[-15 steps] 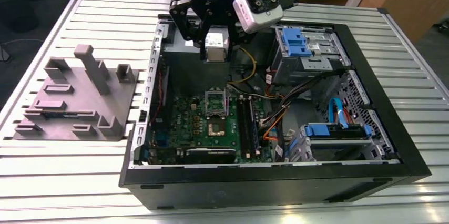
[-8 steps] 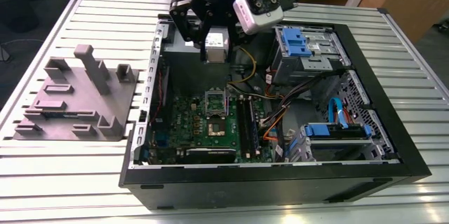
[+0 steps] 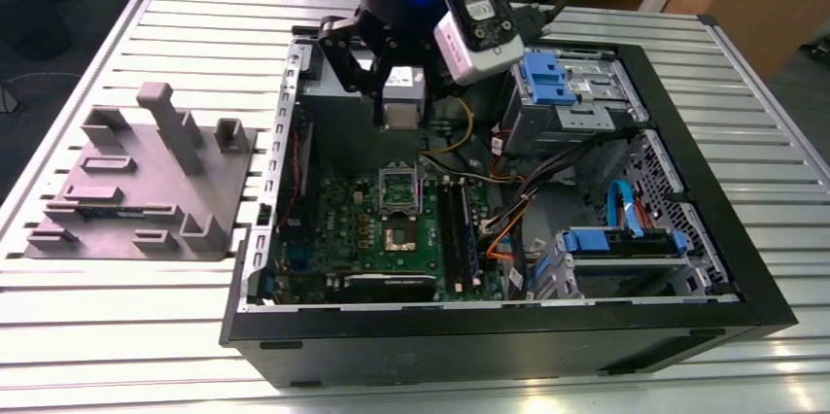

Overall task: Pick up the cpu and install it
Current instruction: 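Place the cpu into insertion slot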

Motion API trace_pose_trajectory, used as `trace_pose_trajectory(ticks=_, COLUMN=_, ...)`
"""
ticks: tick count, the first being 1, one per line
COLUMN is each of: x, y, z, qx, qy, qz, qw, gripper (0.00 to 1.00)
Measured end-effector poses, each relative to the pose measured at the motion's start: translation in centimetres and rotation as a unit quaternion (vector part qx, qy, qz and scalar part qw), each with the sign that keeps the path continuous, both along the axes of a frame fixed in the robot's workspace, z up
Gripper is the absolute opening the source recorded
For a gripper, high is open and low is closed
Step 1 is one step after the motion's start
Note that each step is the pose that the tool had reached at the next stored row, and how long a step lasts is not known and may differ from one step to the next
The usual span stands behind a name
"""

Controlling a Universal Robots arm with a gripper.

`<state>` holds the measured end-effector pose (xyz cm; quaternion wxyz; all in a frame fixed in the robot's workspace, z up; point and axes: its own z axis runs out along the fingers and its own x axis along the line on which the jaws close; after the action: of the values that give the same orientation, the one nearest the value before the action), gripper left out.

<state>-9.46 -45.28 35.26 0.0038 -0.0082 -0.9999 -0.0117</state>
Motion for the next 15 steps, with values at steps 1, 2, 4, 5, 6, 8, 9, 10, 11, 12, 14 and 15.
trace_pose_trajectory(ticks=1, x=0.05, y=-0.09, z=-0.18, qx=-0.0001, qy=0.0000, qz=0.000, qw=1.00000, gripper=0.47)
trace_pose_trajectory(ticks=2, x=0.07, y=-0.25, z=-0.35, qx=-0.0001, qy=0.0001, qz=0.000, qw=1.00000, gripper=0.47)
trace_pose_trajectory(ticks=4, x=0.12, y=-0.55, z=-0.73, qx=0.0000, qy=0.0000, qz=0.000, qw=1.00000, gripper=0.47)
trace_pose_trajectory(ticks=5, x=0.17, y=-0.64, z=-0.92, qx=0.0001, qy=0.0000, qz=0.000, qw=1.00000, gripper=0.47)
trace_pose_trajectory(ticks=6, x=0.22, y=-0.72, z=-1.10, qx=0.0001, qy=0.0000, qz=0.000, qw=1.00000, gripper=0.47)
trace_pose_trajectory(ticks=8, x=0.28, y=-0.87, z=-1.45, qx=0.0000, qy=0.0000, qz=0.000, qw=1.00000, gripper=0.47)
trace_pose_trajectory(ticks=9, x=0.31, y=-0.95, z=-1.65, qx=0.0000, qy=0.0000, qz=0.000, qw=1.00000, gripper=0.47)
trace_pose_trajectory(ticks=10, x=0.31, y=-1.02, z=-1.81, qx=0.0000, qy=0.0000, qz=0.000, qw=1.00000, gripper=0.47)
trace_pose_trajectory(ticks=11, x=0.32, y=-1.10, z=-1.90, qx=-0.0002, qy=0.0000, qz=0.000, qw=1.00000, gripper=0.47)
trace_pose_trajectory(ticks=12, x=0.31, y=-1.16, z=-1.97, qx=-0.0009, qy=0.0000, qz=0.000, qw=1.00000, gripper=0.47)
trace_pose_trajectory(ticks=14, x=0.32, y=-1.21, z=-2.04, qx=-0.0067, qy=0.0000, qz=0.000, qw=0.99998, gripper=0.47)
trace_pose_trajectory(ticks=15, x=0.32, y=-1.22, z=-2.09, qx=-0.0104, qy=0.0000, qz=0.000, qw=0.99995, gripper=0.47)
